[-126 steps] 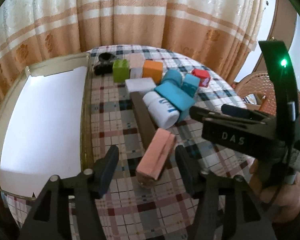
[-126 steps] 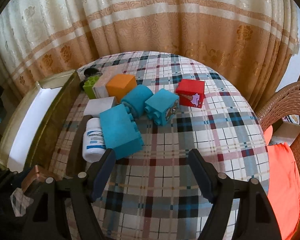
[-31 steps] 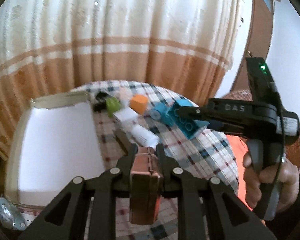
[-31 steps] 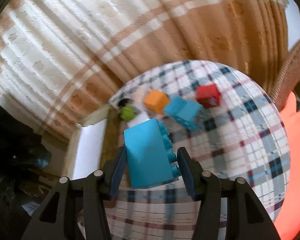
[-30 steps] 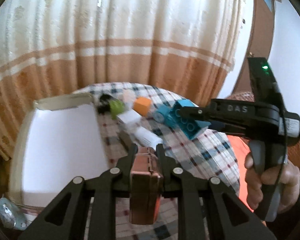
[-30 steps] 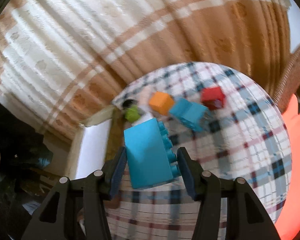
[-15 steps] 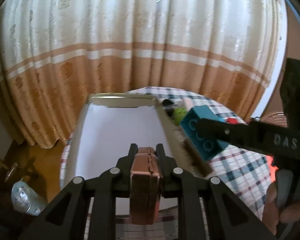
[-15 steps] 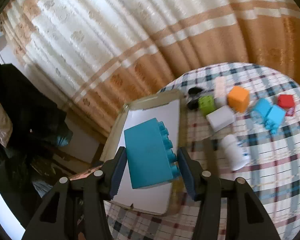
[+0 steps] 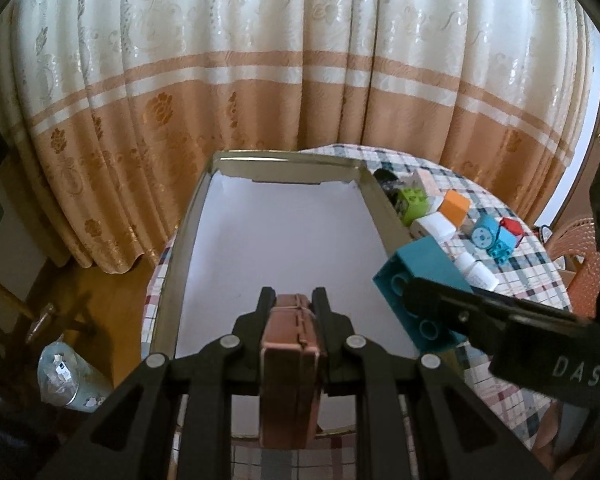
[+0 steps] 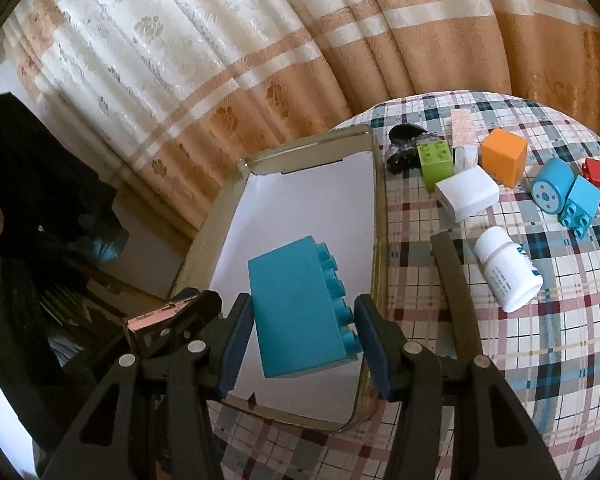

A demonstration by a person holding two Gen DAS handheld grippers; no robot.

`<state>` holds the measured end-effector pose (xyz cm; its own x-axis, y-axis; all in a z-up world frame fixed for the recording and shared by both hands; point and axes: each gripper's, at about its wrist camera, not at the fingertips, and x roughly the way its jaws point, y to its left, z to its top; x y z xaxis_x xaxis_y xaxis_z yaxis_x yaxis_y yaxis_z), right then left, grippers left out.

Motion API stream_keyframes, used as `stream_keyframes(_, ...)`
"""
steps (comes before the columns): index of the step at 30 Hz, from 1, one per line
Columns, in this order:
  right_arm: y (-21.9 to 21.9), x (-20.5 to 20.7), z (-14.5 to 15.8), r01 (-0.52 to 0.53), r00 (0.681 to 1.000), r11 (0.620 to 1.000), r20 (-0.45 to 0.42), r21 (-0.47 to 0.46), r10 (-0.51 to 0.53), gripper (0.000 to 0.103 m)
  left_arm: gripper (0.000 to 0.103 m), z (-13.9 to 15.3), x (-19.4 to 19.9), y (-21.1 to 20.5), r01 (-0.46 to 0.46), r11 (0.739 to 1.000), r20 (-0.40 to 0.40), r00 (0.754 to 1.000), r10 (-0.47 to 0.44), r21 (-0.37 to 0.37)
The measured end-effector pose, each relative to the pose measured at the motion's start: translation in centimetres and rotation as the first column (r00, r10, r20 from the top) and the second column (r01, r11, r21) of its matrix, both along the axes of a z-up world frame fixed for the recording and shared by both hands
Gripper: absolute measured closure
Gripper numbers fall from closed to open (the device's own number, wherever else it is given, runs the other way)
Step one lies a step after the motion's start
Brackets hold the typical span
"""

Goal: Organize rigid objects
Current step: 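Lower the frame and blue brick into the white tray, opening both tools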

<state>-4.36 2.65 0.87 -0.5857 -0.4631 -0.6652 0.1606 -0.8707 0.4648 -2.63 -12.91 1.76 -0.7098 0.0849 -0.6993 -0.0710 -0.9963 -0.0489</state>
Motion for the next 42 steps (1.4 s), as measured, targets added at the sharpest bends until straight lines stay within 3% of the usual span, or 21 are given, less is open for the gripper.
stream_keyframes(23,-1.5,-0.1,-1.4,-0.026,1.0,0.999,0.002,0.043,0.026,0.047,0.086,-1.9,-1.0,-0.6,-0.061,0.996,0.054,0.996,0.064,-0.063)
stream_keyframes(27,-1.4,-0.1,-1.5,-0.039,0.999,0.999,0.004,0.001,0.039,0.034,0.085,-2.1,-1.1,-0.8,-0.081,0.993,0.068,0.994,0.087,-0.088)
stream_keyframes(28,-1.3,-0.1,-1.5,-0.04,0.999,0.999,0.002,-0.019,0.04,0.033,0.078,-2.1,-1.1,-0.8,-0.09,0.992,0.065,0.993,0.096,-0.092)
stream_keyframes(30,-1.0,0.2,-1.2,-0.03,0.999,0.999,-0.014,-0.031,0.03,0.032,0.045,-1.7,-1.0,-1.0,-0.124,0.987,0.05,0.99,0.129,-0.106)
stream_keyframes(31,-0.6,0.5,-0.9,-0.013,0.999,0.999,-0.038,-0.039,0.012,0.033,0.017,-1.4,-0.8,-1.1,-0.151,0.982,0.029,0.987,0.155,-0.115)
stream_keyframes(32,0.0,0.8,-0.5,0.008,0.998,0.999,-0.06,-0.05,-0.011,0.033,0.004,-0.9,-0.5,-1.3,-0.181,0.976,-0.007,0.983,0.182,-0.123)
stream_keyframes(35,2.4,1.8,0.7,0.084,0.988,0.993,-0.123,-0.083,-0.094,0.031,0.002,0.3,0.4,-1.5,-0.215,0.968,-0.087,0.975,0.204,-0.132)
stream_keyframes(38,5.1,2.6,1.3,0.198,0.965,0.978,-0.163,-0.064,-0.206,0.024,0.001,0.5,0.5,-1.6,-0.227,0.967,-0.09,0.972,0.217,-0.116)
stream_keyframes(42,9.3,3.6,0.6,0.346,0.924,0.938,-0.173,-0.011,-0.342,0.024,0.001,0.1,0.4,-1.6,-0.226,0.973,-0.057,0.973,0.223,-0.051)
